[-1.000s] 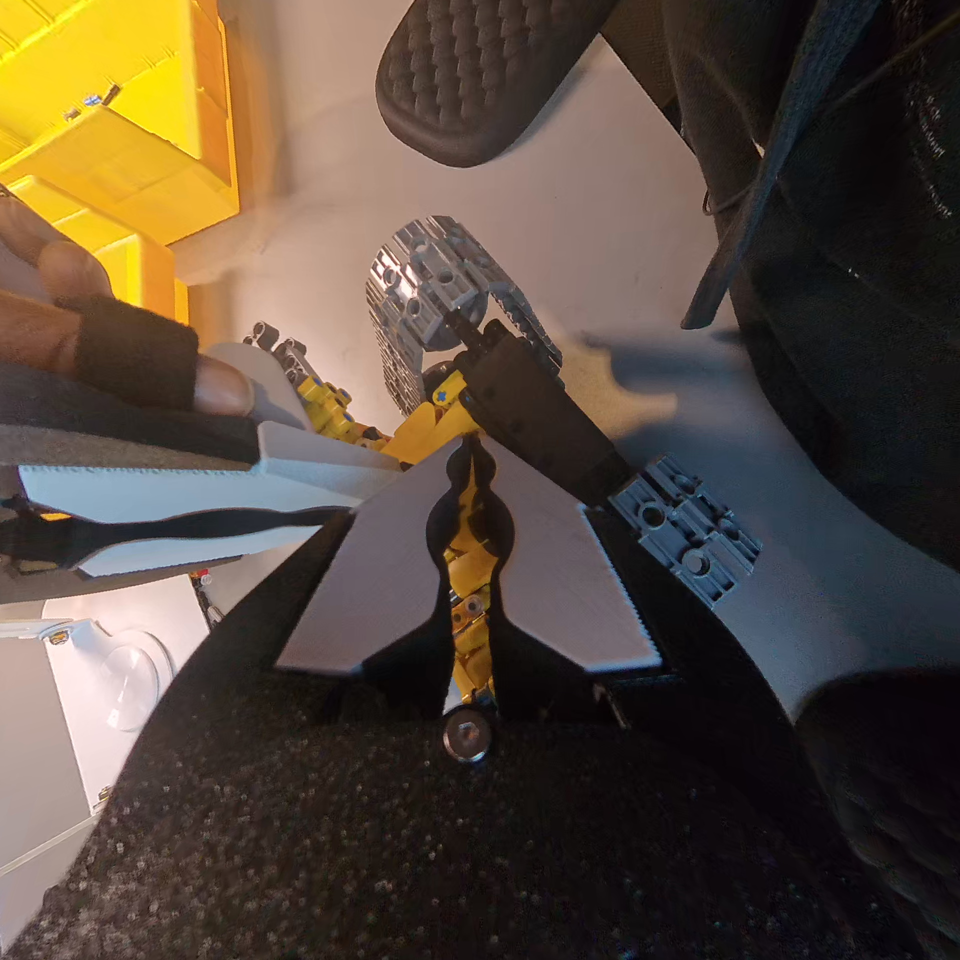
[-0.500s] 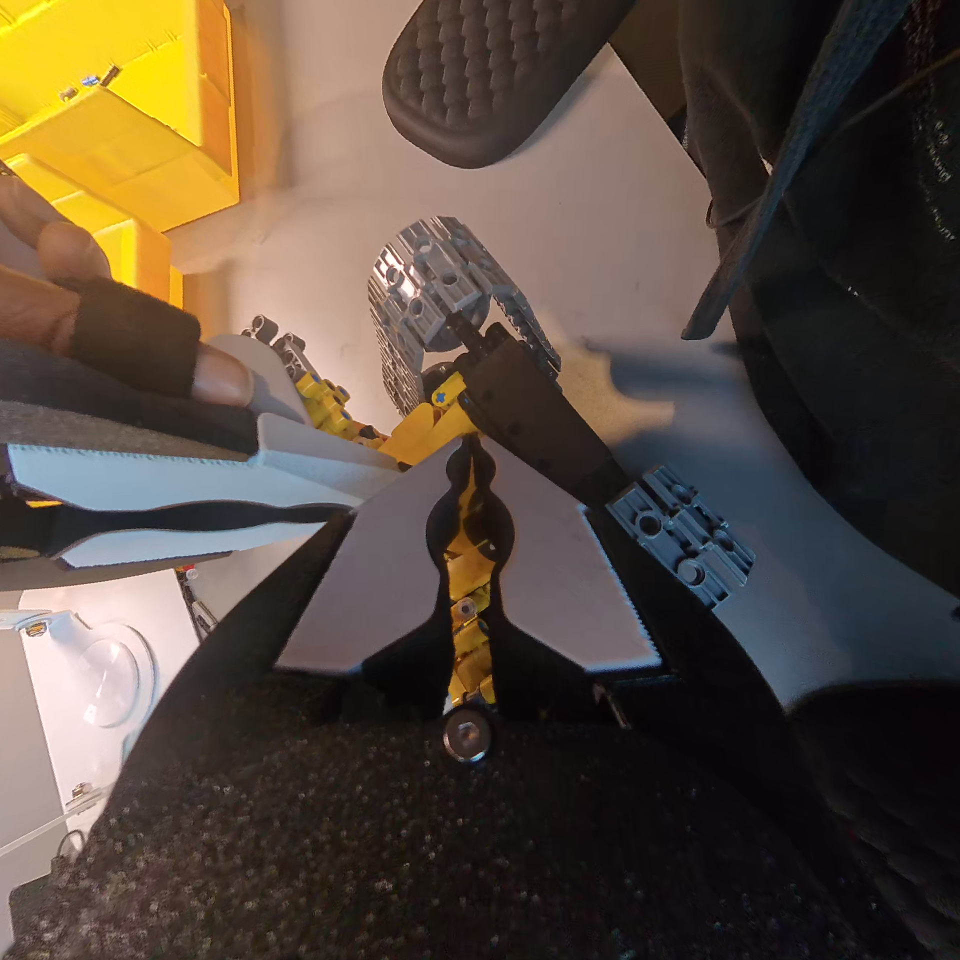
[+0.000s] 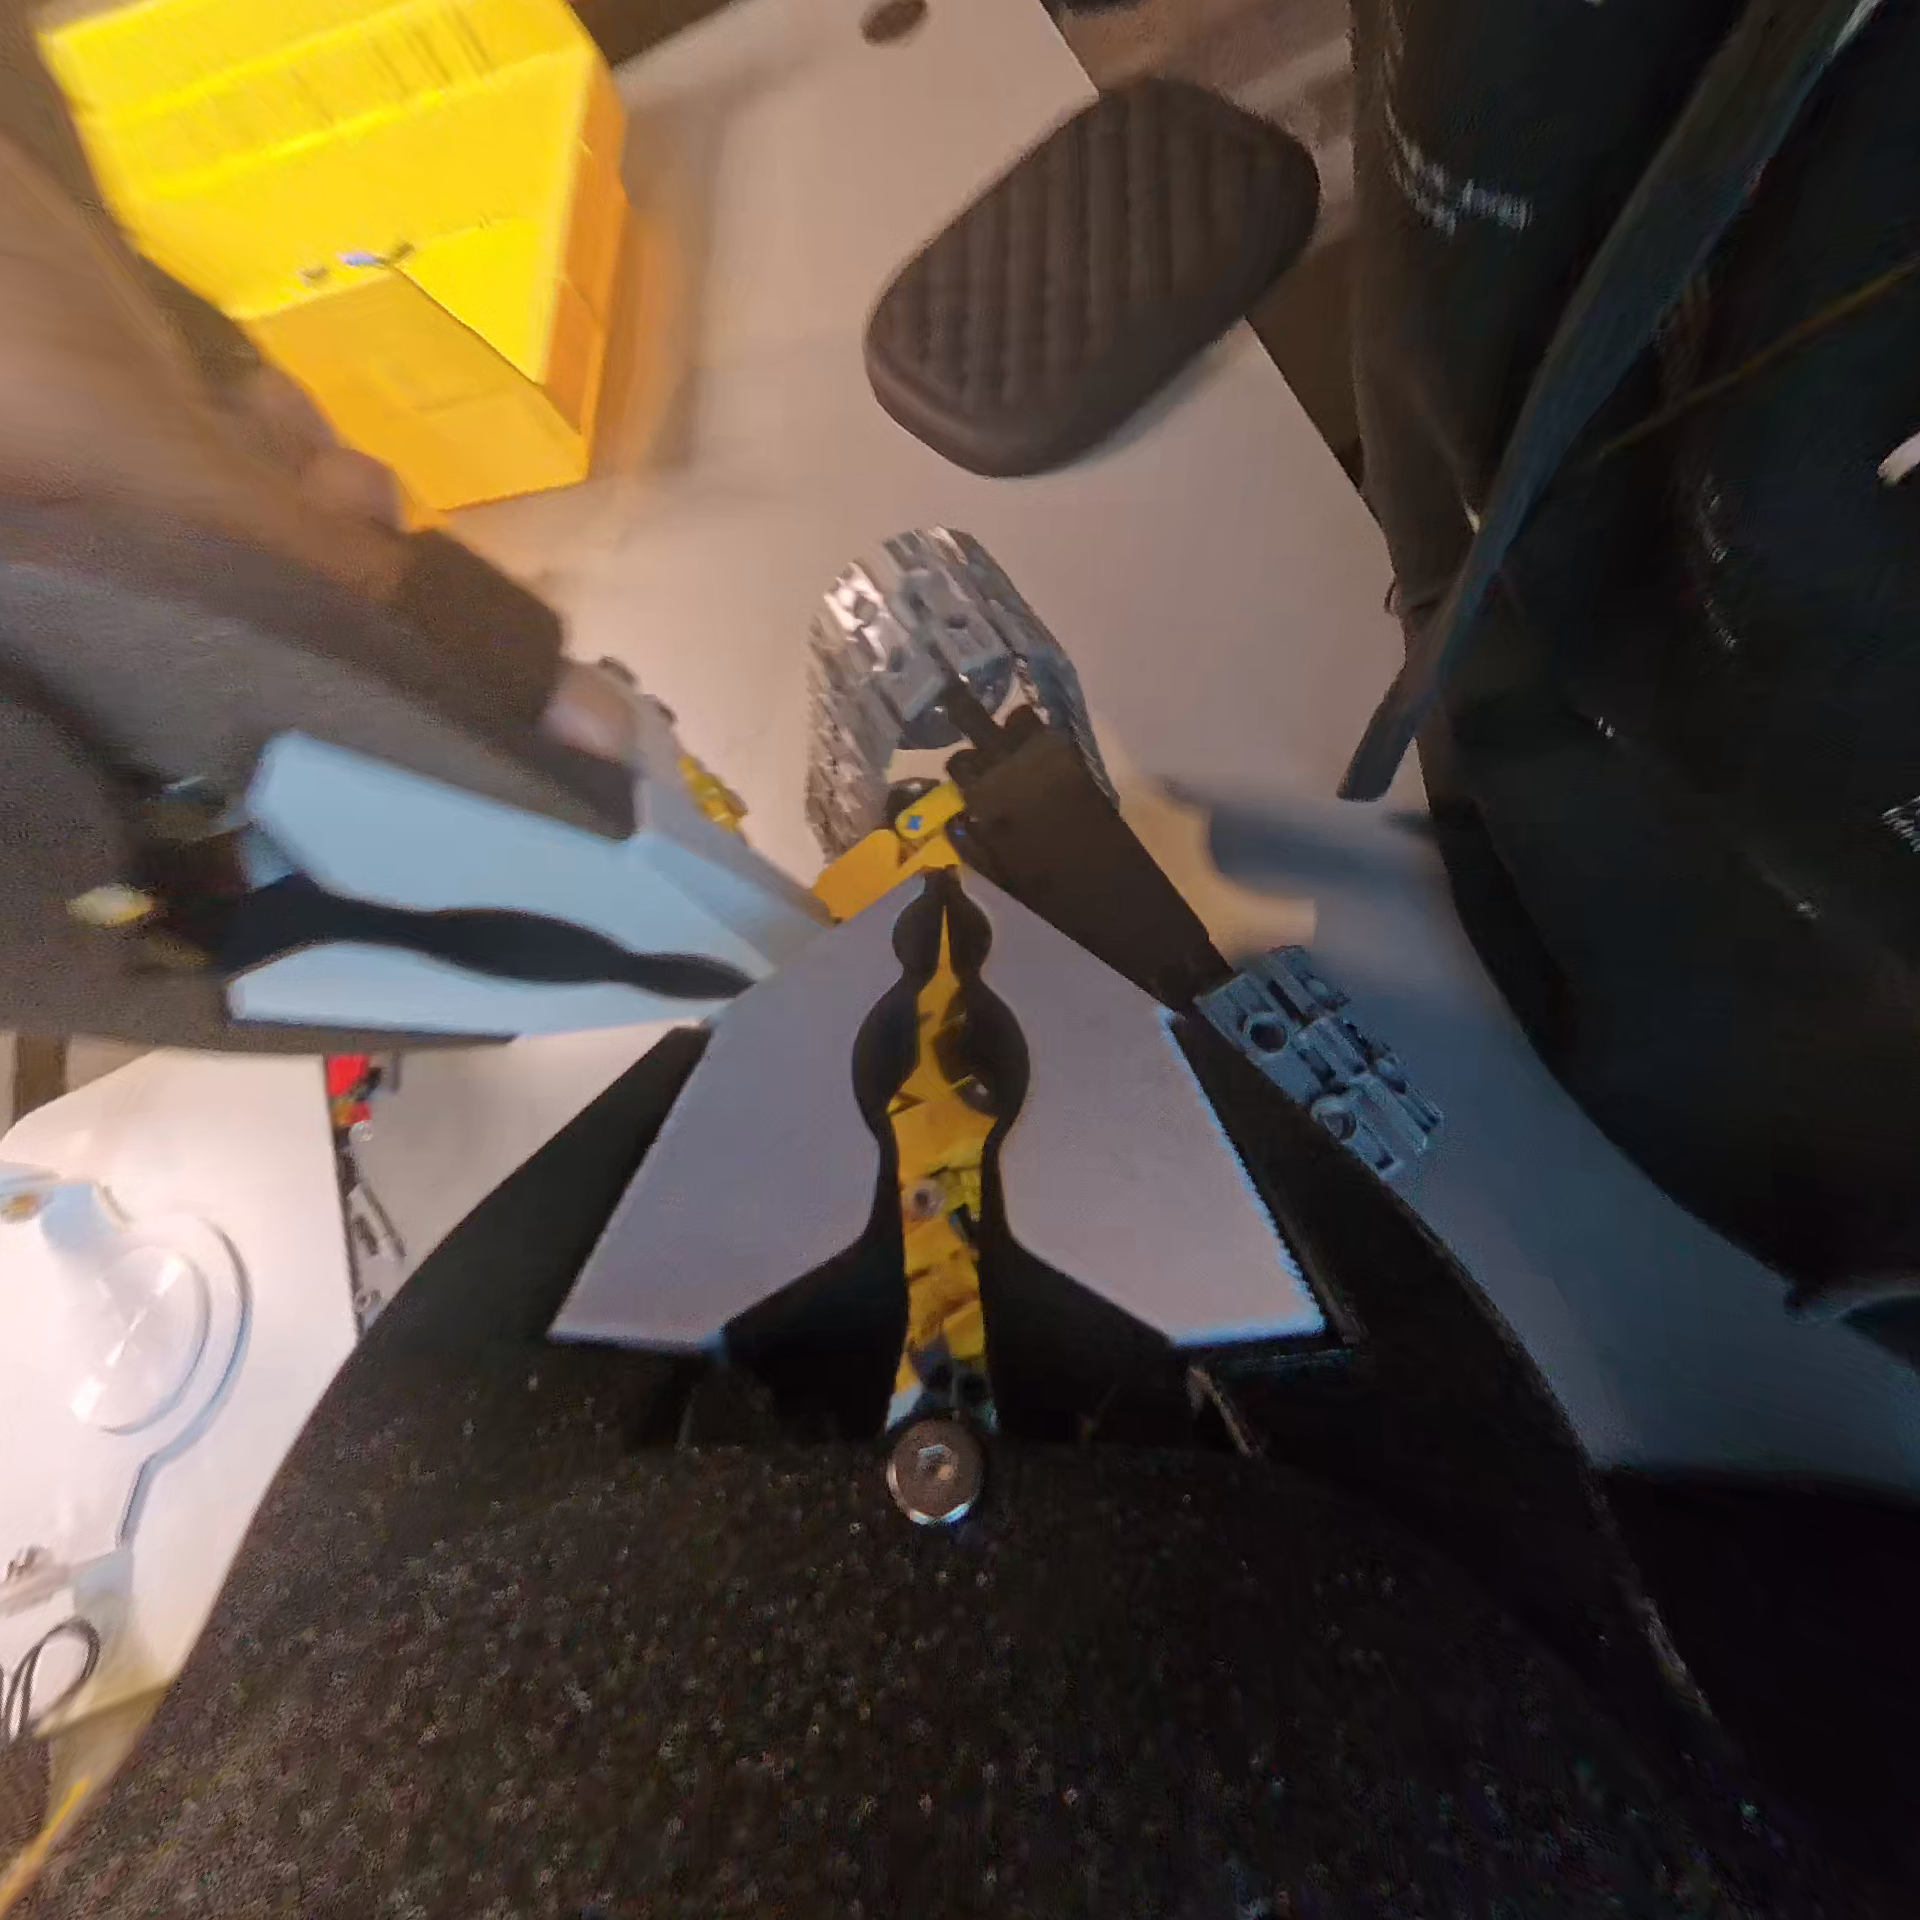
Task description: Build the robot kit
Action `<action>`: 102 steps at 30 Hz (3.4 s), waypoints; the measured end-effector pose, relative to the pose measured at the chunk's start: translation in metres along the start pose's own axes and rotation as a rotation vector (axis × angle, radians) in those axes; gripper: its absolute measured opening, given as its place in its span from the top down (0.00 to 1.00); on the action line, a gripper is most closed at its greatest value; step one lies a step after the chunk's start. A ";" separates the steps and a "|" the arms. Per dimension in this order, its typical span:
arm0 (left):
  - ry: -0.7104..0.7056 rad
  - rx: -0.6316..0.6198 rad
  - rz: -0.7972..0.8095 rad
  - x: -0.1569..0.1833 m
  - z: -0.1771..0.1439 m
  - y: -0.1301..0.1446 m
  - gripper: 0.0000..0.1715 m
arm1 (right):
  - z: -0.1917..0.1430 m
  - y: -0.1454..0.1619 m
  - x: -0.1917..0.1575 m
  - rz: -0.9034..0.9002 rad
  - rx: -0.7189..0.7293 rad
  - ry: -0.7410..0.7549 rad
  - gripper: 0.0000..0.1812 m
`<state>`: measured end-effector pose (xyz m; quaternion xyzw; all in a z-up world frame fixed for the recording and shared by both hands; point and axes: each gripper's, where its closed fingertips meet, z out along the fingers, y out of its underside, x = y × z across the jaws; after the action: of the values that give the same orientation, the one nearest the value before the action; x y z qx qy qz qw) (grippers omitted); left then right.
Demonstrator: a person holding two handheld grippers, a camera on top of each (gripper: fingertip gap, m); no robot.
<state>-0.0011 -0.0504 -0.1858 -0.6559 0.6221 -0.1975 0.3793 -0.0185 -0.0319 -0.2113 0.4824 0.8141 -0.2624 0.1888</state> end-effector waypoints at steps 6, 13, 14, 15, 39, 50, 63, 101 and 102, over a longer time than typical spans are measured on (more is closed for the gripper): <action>-0.059 -0.017 -0.318 -0.016 -0.030 0.035 0.81 | 0.000 0.000 0.000 0.001 0.002 0.012 1.00; -0.027 0.053 -0.580 -0.010 -0.025 0.058 0.76 | 0.000 0.000 0.001 0.009 0.000 0.024 1.00; -0.030 0.060 -0.575 -0.010 -0.025 0.058 0.79 | 0.001 0.000 0.001 0.009 -0.003 0.025 1.00; -0.033 0.068 -0.571 -0.009 -0.025 0.057 0.78 | 0.001 0.000 0.001 0.009 -0.008 0.027 1.00; -0.067 0.118 -0.493 -0.008 -0.024 0.051 0.89 | -0.011 -0.003 -0.032 -0.131 0.036 -0.029 1.00; -0.058 0.136 -0.473 -0.005 -0.024 0.049 0.89 | -0.008 0.000 -0.028 -0.144 0.017 -0.056 1.00; -0.035 0.147 -0.433 -0.004 -0.024 0.047 0.89 | -0.012 -0.005 -0.033 -0.038 0.088 -0.205 1.00; 0.024 0.174 -0.359 -0.004 -0.021 0.044 0.96 | -0.007 -0.002 -0.020 0.072 0.084 -0.229 1.00; 0.024 0.175 -0.359 -0.004 -0.021 0.044 0.96 | -0.006 -0.002 -0.019 0.073 0.083 -0.228 1.00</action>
<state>-0.0464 -0.0489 -0.2041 -0.7185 0.4801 -0.3229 0.3861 -0.0114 -0.0419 -0.1949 0.4861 0.7577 -0.3419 0.2696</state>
